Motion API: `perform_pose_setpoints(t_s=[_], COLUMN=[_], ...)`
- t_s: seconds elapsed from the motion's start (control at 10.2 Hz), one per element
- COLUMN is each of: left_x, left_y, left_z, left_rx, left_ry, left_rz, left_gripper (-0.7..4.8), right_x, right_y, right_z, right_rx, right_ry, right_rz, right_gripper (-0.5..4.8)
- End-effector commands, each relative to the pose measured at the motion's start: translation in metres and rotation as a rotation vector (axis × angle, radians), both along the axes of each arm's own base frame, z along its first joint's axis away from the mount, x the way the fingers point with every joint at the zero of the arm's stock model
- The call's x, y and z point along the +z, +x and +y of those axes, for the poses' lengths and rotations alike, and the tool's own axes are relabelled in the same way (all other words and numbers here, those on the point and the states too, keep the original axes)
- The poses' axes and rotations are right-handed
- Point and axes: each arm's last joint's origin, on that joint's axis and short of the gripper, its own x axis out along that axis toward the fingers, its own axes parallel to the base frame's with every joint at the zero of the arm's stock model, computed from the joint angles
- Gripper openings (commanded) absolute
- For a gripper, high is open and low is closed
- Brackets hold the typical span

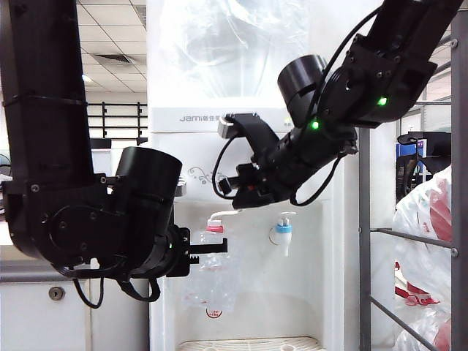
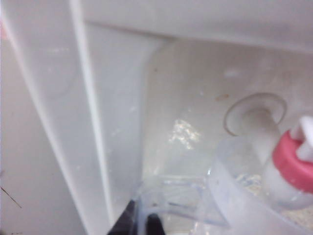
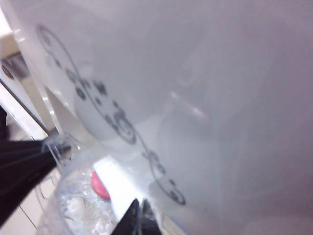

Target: Pick up the plastic mug from the left desk, go to the hot water outlet of the water dispenser, press the vertical switch to get some water, then put the mug back on the desk.

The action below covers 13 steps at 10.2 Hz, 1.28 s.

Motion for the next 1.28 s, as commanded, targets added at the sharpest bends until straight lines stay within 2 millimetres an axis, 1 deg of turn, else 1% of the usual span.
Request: perform_pose_setpoints(t_s=[0.1,0.39,0.88,1.28], left_x=[0.011,0.011,0.011,0.011], left_y=[0.003,0.003,0.003,0.003], left_z=[-0.002,-0.002,-0.002,-0.002], left_rx=[0.007,0.008,0.008,0.008], left_ry=[-0.056,-0.056,-0.056,-0.056], left_rz=[-0.064,-0.064,-0.064,-0.064], left_gripper=[-0.05,-0.05,-0.05,-0.05], right_x=[0.002,0.001,-0.007,-0.011], right_y=[0.004,0.005,0.003,0.002], right_z=[0.002,0.001,0.0,-0.001], right_rx=[-0.028,-0.059,-0.056,-0.053], right_ry=[-0.028,-0.056,-0.107,-0.119], right_rz=[-0.035,-0.022,0.062,0.09], right_gripper=[-0.01,-0.01,-0.01,-0.01])
